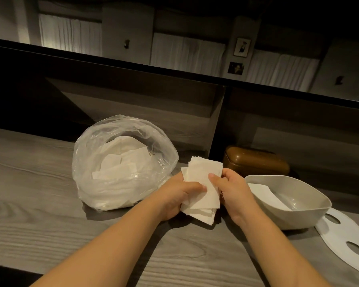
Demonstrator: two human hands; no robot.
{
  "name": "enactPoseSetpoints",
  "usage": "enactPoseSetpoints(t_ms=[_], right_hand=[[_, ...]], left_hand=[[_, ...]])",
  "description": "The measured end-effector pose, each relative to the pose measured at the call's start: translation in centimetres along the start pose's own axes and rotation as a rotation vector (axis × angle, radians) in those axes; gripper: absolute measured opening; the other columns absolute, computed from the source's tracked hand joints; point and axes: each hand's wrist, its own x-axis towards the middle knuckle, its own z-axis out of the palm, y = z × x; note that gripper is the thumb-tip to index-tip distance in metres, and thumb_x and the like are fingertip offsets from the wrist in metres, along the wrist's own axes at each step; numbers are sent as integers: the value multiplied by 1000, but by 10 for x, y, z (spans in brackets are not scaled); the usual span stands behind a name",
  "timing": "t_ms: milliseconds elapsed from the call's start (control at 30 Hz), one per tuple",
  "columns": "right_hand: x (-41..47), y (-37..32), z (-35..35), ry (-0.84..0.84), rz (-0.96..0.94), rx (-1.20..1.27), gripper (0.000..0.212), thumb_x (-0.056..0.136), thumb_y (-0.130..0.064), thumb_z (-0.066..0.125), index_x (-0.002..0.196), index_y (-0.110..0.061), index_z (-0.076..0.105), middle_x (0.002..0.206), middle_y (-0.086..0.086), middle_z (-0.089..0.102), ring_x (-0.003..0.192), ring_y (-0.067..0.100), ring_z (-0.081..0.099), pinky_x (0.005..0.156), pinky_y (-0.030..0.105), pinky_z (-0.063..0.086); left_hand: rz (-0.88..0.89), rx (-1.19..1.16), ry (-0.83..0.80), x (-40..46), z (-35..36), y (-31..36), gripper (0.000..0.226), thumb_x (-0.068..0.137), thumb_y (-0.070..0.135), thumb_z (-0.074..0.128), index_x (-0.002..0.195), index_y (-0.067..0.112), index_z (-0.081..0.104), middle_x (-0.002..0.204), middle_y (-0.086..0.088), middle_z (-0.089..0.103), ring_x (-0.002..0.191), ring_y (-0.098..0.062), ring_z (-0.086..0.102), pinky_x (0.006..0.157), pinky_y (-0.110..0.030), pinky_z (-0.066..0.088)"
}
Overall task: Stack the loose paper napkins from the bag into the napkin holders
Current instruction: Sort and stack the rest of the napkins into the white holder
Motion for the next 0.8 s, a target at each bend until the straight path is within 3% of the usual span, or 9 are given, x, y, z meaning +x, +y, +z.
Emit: enactPoseSetpoints(t_ms=[100,233,333,467,567,667,800], right_hand=[[-1,2,0,55,-86,96,33,94,-20,64,124,-25,51,115,-6,63,96,14,65,72,33,60],[2,1,-8,2,-103,284,54,88,-4,68,130,-26,43,118,-4,56,106,20,60,84,42,59],[1,6,-10,-96,-87,111,66,82,-6,75,131,-30,40,123,-4,52,112,22,56,93,45,56],[5,16,-9,-111,-156,-236,69,78,-17,82,130,-32,39,127,-6,50,115,15,51,91,35,53],[8,18,-11,-106,-151,-259,69,76,-17,83,126,-34,39,123,-7,49,107,14,53,87,34,57],[8,20,-14,-198,-215,-183,82,71,-11,86,132,-36,37,124,-9,49,107,15,55,80,28,59],[9,25,-19,-221,-211,-173,88,72,-10,85,139,-35,35,127,-8,48,114,19,55,88,37,58]], left_hand=[[-7,-6,13,-1,-5,3,39,86,11,72,118,22,52,114,-5,64,104,-25,64,82,-37,59],[174,-12,178,-1,-13,3,36,84,14,74,115,19,58,114,-2,65,102,-21,64,76,-32,58],[328,69,230,1,-18,-1,33,85,18,75,114,27,60,118,4,63,107,-16,60,80,-31,58],[345,326,140,3,-26,-6,43,89,16,70,122,36,52,124,10,54,107,-10,56,69,-18,55],[345,452,40,1,-25,-6,68,86,10,73,136,41,40,127,15,46,108,-7,55,77,-15,55],[369,480,-99,-1,-25,-4,93,79,7,79,144,48,26,135,11,43,118,-13,54,91,-23,54],[344,626,-79,-4,-29,-4,103,77,9,80,145,50,15,132,11,44,113,-10,54,88,-21,54]])
